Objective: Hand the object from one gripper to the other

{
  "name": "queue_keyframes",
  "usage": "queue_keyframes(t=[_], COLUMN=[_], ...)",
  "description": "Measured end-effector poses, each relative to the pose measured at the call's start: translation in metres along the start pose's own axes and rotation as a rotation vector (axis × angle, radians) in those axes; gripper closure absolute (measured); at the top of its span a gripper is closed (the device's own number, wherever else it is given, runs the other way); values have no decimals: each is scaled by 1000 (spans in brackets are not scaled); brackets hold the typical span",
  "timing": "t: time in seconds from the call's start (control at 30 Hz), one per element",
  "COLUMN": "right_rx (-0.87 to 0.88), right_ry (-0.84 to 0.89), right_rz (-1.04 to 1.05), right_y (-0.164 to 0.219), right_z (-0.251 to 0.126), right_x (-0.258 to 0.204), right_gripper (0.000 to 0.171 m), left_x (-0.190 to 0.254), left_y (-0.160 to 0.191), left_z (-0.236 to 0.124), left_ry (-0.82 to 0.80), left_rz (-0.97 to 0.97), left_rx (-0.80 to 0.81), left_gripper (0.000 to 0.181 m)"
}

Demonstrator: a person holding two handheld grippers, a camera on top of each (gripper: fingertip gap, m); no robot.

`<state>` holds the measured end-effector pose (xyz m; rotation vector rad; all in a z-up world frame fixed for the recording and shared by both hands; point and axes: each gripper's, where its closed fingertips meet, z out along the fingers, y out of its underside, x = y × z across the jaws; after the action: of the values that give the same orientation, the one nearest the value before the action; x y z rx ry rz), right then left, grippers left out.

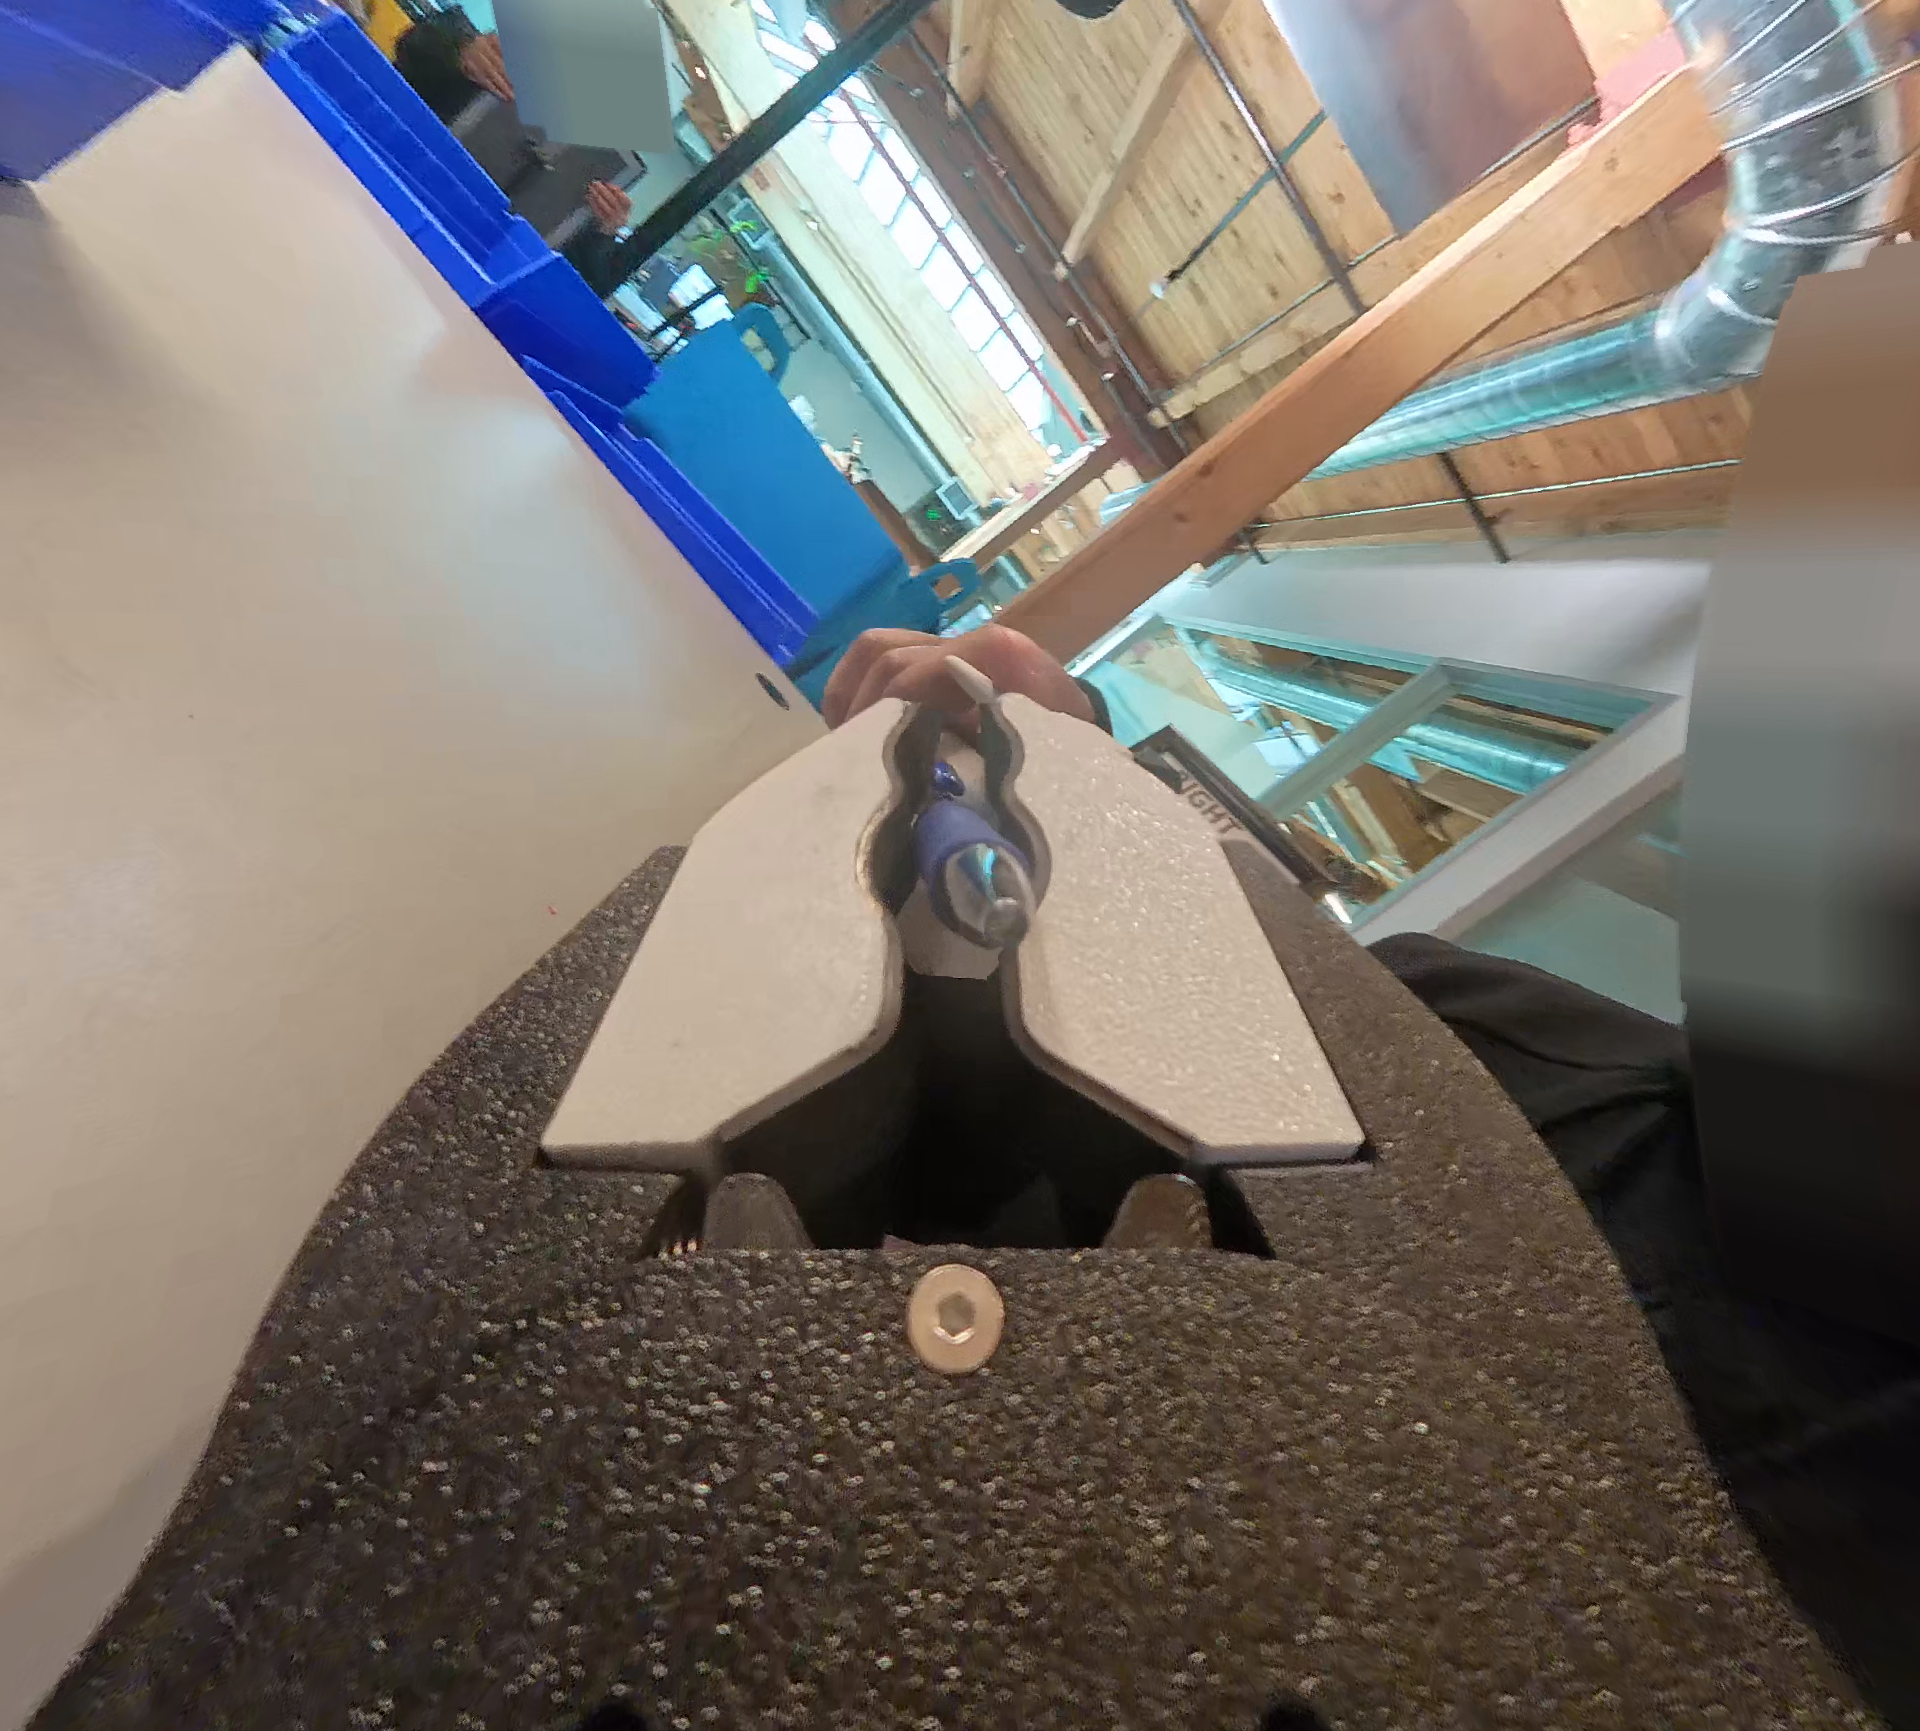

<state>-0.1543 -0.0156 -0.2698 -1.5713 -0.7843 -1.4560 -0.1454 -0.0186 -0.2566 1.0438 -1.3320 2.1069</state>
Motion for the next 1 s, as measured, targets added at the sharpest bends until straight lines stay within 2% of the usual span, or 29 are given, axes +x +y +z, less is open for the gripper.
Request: queue_keyframes(t=[0.3,0.47,0.57,0.67,0.9,0.93,1.0], right_rx=[-99,-154,-205,-264,-339,-321,-286], right_ry=[28,-11,-36,-76,-318,-328,-343], right_rz=[-21,84,194,364,893,944,1005], right_y=[9,20,35,51,64,63,60], right_z=[11,14,14,12,4,4,4], right_x=[-3,-5,-5,-4,-24,-24,-22], right_gripper=[155,157,157,157,157,157,157], left_x=[-3,-4,-11,-27,-47,-49,-51], left_y=[-4,-4,-10,-17,-24,-22,-14], left_z=[-2,0,-3,-13,-34,-35,-31], left_ry=[-72,-112,-186,-335,-651,-666,-628], left_rz=[47,140,250,422,980,1011,919], left_rx=[20,6,17,-8,-182,-207,-228], left_gripper=[170,164,147,129,118,118,119])
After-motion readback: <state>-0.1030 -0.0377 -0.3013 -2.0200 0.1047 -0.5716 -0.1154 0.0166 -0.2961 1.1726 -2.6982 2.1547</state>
